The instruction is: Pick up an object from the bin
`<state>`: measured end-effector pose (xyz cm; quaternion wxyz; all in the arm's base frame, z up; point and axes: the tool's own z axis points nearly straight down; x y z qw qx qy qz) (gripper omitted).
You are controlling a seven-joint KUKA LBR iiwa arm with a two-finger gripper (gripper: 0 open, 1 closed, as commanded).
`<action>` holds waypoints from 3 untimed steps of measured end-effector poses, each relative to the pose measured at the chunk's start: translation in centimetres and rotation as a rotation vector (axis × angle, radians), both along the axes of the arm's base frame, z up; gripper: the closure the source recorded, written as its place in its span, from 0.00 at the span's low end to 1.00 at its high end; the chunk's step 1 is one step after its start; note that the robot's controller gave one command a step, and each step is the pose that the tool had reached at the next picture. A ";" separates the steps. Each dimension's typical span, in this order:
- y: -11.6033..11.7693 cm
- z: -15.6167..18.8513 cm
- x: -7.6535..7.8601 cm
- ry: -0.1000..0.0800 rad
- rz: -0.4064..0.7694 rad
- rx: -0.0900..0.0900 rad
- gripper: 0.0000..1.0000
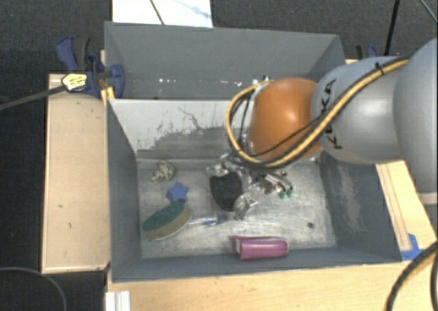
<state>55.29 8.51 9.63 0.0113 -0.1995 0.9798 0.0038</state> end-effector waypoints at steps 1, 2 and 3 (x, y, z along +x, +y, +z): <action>0.0 0.0 0.0 0.001 -0.002 0.000 1.00; 0.2 17.0 0.8 0.007 0.256 -0.014 1.00; 0.2 16.6 0.7 0.016 0.253 -0.013 0.00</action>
Offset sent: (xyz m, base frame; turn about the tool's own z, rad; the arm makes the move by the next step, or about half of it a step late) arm 0.0000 0.0000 0.0000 0.0000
